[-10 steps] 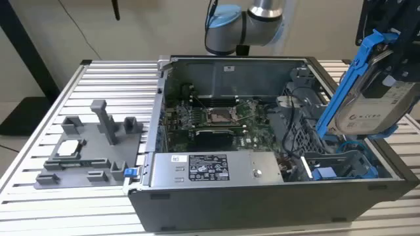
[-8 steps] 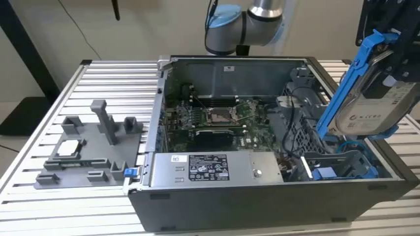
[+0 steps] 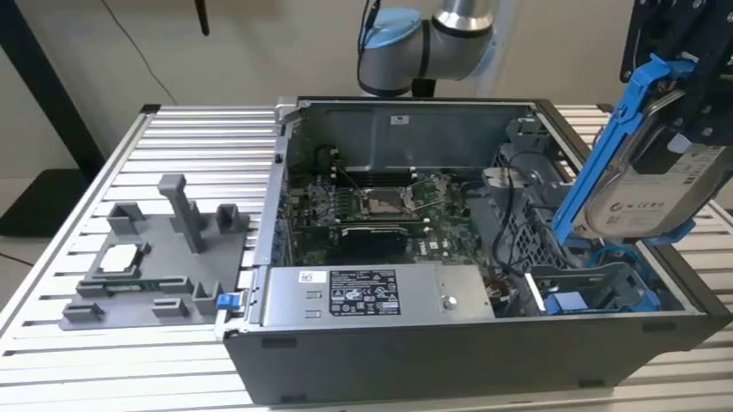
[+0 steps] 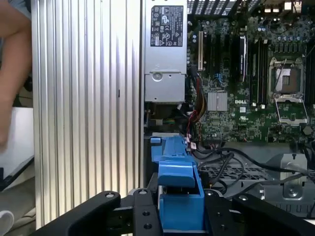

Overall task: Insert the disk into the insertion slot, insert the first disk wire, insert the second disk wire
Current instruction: 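Insert the disk into the insertion slot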

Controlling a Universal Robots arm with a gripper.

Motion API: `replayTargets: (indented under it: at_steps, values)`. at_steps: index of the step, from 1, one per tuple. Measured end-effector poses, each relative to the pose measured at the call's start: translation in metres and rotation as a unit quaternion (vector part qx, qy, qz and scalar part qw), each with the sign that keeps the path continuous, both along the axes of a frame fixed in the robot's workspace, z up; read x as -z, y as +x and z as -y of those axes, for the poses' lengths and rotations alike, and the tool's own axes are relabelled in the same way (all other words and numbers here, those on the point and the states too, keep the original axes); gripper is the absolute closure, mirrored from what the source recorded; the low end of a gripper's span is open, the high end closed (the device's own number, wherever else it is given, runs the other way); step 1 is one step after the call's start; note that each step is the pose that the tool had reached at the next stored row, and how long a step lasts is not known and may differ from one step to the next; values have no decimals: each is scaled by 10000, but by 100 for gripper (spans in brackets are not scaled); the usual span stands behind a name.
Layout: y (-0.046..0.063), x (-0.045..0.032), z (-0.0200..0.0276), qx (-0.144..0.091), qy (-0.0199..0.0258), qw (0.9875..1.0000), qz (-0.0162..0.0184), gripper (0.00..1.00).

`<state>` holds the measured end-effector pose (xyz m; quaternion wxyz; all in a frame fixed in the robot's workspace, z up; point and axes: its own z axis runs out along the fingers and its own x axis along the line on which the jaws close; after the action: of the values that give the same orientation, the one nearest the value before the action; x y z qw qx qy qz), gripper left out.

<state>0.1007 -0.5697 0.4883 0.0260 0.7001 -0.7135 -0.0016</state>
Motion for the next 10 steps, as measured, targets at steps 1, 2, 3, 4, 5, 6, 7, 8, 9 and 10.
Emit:
replayTargets:
  at_steps: [1, 2, 3, 4, 5, 6, 7, 8, 9, 10]
  values:
    - [0, 8, 0, 0, 5, 10000, 0, 100]
    - [0, 16, 1, 0, 10, 10000, 0, 100]
    - [0, 24, 1, 0, 16, 10000, 0, 100]
    - [1, 32, 1, -1, 20, 10000, 0, 100]
    - [1, 43, 0, -1, 24, 10000, 0, 100]
    - [1, 54, 1, 0, 32, 10000, 0, 100]
    - [2, 67, 1, -1, 45, 10000, 0, 100]
    - [3, 79, 1, -1, 64, 10000, 0, 100]
    - [3, 88, 1, -1, 88, 10000, 0, 100]
    - [3, 99, 1, -1, 118, 9999, 0, 100]
